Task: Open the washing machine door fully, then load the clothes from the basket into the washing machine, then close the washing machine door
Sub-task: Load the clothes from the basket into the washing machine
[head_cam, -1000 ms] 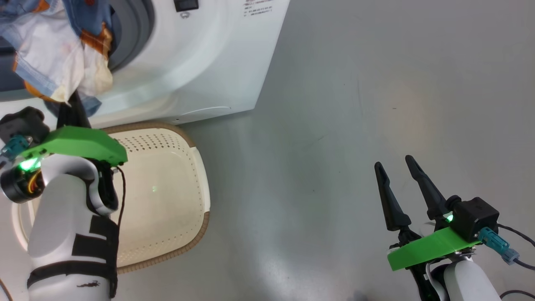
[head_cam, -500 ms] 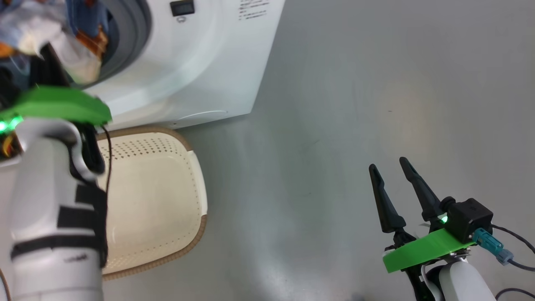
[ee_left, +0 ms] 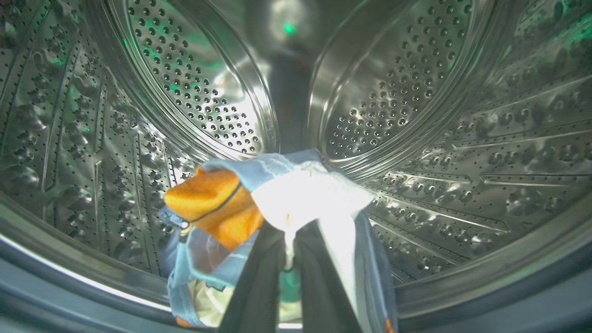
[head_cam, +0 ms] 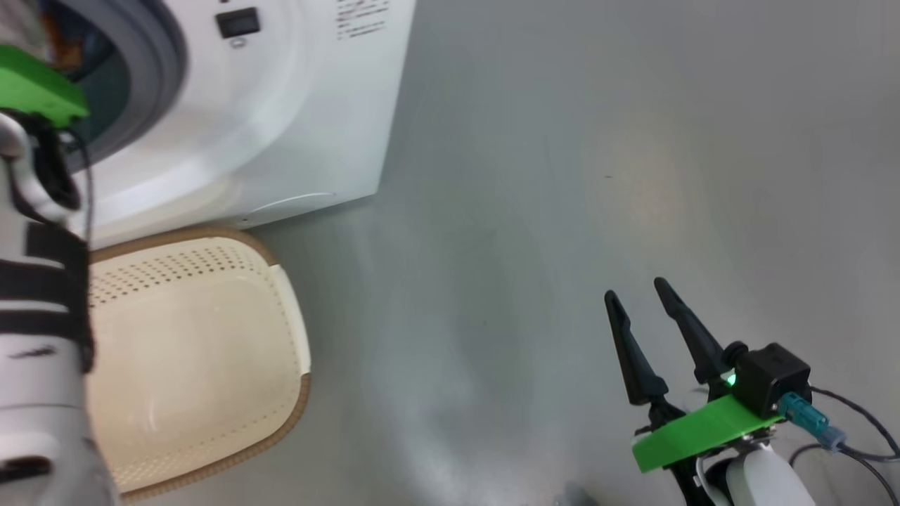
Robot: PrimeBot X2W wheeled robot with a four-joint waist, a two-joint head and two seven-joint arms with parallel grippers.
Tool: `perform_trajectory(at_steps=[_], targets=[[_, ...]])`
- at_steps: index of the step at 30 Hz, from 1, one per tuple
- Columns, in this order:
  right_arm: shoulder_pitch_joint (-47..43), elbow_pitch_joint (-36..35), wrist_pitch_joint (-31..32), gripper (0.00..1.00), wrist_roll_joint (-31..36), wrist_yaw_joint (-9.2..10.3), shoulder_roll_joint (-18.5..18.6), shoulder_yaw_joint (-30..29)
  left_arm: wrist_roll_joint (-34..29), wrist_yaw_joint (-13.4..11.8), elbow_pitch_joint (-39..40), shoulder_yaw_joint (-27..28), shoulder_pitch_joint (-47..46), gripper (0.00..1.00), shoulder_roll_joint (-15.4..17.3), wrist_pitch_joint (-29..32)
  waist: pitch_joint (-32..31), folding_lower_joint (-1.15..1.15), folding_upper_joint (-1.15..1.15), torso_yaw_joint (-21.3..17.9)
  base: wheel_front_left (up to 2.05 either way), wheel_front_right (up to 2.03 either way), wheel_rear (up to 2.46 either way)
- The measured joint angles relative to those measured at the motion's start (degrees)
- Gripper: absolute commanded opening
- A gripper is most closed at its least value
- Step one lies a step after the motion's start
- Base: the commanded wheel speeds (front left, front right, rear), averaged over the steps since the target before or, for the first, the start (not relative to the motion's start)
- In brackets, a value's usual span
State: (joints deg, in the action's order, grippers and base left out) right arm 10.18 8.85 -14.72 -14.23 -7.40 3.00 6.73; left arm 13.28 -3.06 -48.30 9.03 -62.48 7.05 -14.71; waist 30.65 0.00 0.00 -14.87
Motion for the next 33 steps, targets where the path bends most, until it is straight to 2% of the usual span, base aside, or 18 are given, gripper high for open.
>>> perform_trajectory(at_steps=[5,10,12,13,17,23,29,33], targets=[[-2.22,0.12,0.00,1.00,0.02,0.00,0.09,0.20,-1.99,-1.76,-5.98,0.58,-5.48,0.00,4.49,0.00,0.56,0.00,0.00,-1.93,0.00,0.00,0.00],[-3.59,-0.04,0.00,1.00,0.03,0.00,0.41,0.32,-2.58,-1.68,-10.72,0.31,-9.78,0.00,6.86,0.00,1.71,0.00,0.00,-2.95,0.00,0.00,0.00],[-3.67,-0.14,0.00,1.00,0.03,0.00,0.42,0.40,-2.61,-1.64,-11.45,0.16,-10.51,0.00,7.27,0.00,1.99,0.00,0.00,-3.11,0.00,0.00,0.00],[-4.13,-0.53,0.00,1.00,0.02,0.00,0.43,0.44,-3.57,-0.71,-11.96,-1.01,-11.43,0.00,8.13,0.00,2.63,0.00,0.00,-3.41,0.00,0.00,0.00],[-4.48,-1.16,0.00,1.00,0.03,0.00,0.45,0.62,-5.17,-0.73,-12.28,-1.96,-13.83,0.00,9.70,0.01,3.95,0.00,0.00,-3.92,0.00,0.00,0.00],[-6.82,-2.24,0.00,1.00,0.03,0.00,0.65,0.19,-3.82,-2.27,-9.17,0.82,-16.16,0.00,10.12,0.01,5.40,0.00,0.00,-4.61,0.00,0.00,0.00],[-6.95,-3.16,0.00,1.00,0.03,0.00,0.60,0.24,-3.83,-2.31,-4.54,1.72,-16.52,0.00,10.14,0.01,6.79,0.00,0.00,-4.92,0.00,0.00,0.00],[-6.94,-3.33,0.00,1.00,0.03,0.00,0.44,0.11,-4.14,-2.31,4.23,2.57,-16.48,0.00,10.07,0.00,8.04,0.00,0.00,-5.31,0.00,0.00,0.00]])
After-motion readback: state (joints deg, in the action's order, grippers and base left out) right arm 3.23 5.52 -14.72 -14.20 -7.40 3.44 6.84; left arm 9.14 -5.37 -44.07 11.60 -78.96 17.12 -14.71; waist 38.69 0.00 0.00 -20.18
